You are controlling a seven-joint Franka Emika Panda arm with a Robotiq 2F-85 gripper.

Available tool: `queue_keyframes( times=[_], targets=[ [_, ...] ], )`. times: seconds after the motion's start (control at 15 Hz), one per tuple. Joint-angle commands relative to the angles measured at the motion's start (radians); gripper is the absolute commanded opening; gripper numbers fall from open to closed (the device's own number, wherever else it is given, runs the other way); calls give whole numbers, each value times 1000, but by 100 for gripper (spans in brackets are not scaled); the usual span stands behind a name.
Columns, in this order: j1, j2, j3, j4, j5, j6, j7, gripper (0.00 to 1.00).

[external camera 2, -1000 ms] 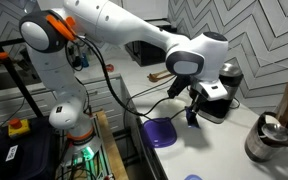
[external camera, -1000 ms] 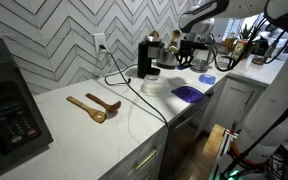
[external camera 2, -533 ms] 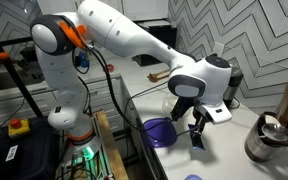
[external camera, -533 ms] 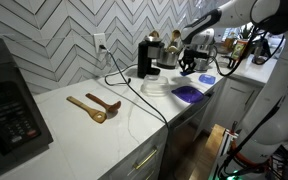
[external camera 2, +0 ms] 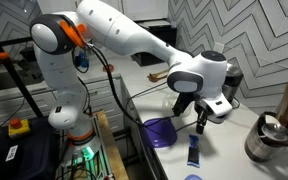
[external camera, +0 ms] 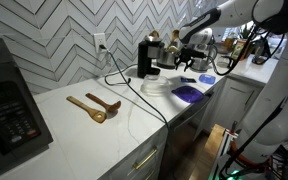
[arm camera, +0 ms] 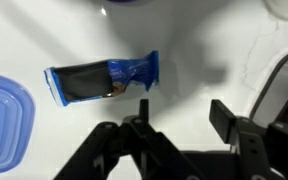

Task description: Put the right bowl in the left bowl, then remove the blue sachet from the bowl

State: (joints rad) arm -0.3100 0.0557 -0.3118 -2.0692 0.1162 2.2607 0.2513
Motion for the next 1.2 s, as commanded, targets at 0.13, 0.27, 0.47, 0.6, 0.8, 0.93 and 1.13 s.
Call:
queue_keyframes(
  times=[0.13,0.27,0.47,0.6,0.8,0.93,1.13],
  targets=[
    [37,-137,39,-11,-125,-148,83,100],
    [38,-168,51,13,-141,-238,94,100],
    [33,-209,68,48,-181,-328,132,100],
    [29,-232,76,64,-217,-363,153,100],
    [22,-263,86,73,-281,-389,197,100],
    [15,-279,90,72,-317,-389,228,100],
    [21,-262,82,84,-291,-367,201,100]
  ],
)
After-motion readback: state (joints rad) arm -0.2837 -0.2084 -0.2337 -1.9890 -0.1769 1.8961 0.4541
